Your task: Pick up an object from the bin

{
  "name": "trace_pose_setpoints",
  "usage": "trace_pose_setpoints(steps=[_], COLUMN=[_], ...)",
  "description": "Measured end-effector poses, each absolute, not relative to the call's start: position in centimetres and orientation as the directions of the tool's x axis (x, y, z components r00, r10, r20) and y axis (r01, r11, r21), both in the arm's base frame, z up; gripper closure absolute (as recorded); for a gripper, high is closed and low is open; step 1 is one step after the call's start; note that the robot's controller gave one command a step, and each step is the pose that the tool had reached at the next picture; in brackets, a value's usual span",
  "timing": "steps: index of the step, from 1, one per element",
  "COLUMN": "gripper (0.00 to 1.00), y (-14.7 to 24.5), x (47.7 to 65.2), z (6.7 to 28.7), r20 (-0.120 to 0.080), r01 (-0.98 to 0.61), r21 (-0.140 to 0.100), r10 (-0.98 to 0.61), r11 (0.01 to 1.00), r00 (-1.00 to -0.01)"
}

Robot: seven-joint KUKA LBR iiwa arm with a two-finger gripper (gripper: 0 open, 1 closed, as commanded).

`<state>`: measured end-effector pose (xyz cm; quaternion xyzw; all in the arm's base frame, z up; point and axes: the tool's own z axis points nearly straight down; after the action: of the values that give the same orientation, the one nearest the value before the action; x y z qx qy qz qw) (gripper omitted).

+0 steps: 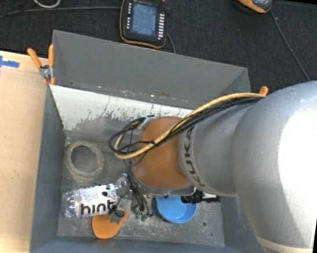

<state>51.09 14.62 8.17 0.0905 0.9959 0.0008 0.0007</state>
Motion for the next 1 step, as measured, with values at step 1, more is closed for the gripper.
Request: trace_pose_setpoints(steps=[1], gripper=[1.0], y=[14.63], x=[51.09], z=[8.17], r20=[-0.001], r01=[0.18], r21=[0.002], r10=[0.18], r11=[0.984], r00=[-0.984])
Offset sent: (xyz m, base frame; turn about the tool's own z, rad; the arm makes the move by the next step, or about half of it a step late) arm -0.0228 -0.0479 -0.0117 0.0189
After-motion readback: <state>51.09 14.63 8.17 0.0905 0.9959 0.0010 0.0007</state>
